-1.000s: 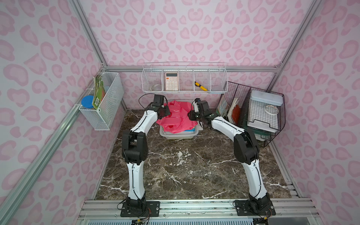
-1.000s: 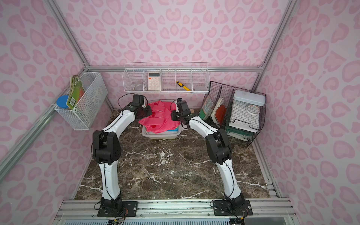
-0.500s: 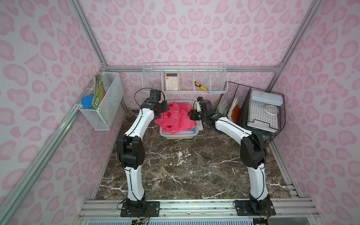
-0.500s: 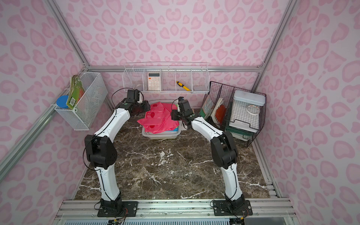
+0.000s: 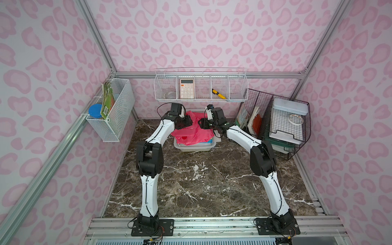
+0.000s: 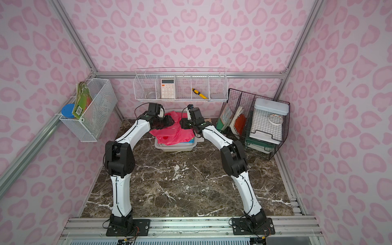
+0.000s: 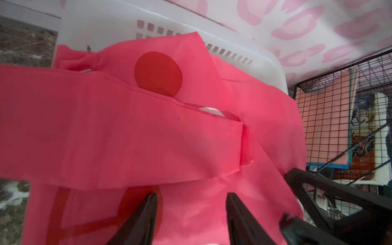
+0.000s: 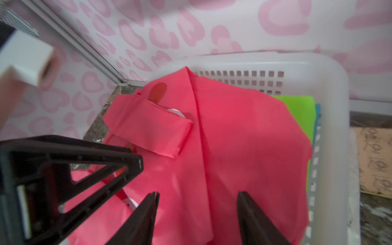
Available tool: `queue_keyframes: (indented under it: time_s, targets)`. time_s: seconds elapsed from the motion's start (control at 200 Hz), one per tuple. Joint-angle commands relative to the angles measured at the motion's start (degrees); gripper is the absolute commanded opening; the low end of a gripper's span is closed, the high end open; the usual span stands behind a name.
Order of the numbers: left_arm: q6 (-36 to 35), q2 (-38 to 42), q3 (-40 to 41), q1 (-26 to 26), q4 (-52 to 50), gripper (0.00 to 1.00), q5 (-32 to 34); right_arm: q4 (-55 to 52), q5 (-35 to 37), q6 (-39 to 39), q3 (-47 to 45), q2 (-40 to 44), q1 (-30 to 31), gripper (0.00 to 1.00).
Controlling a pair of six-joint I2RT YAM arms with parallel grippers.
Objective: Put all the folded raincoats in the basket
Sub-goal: Place the raincoat in the basket.
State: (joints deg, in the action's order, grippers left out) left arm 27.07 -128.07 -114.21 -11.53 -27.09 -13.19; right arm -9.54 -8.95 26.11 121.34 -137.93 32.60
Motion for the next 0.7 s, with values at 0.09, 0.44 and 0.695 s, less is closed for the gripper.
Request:
queue_keyframes:
  time_s: [0.09, 0.44, 0.695]
  targets:
    - [-1.1, -3.7, -2.1, -0.2, -2.2, 0.57, 0.1, -5.3, 1.7, -0.2, 2.3, -3.6, -0.1, 0.62]
    - [-2.1, -6.0, 0.9, -1.0, -2.9, 0.57, 3.8, -10.5, 8.8, -2.0, 2.1, -4.5, 1.8, 0.62]
    - [-2.5, -5.4, 2.8, -1.1, -3.7, 0.57, 5.5, -11.9, 13.7, -3.8, 0.9, -3.9, 2.9, 0.62]
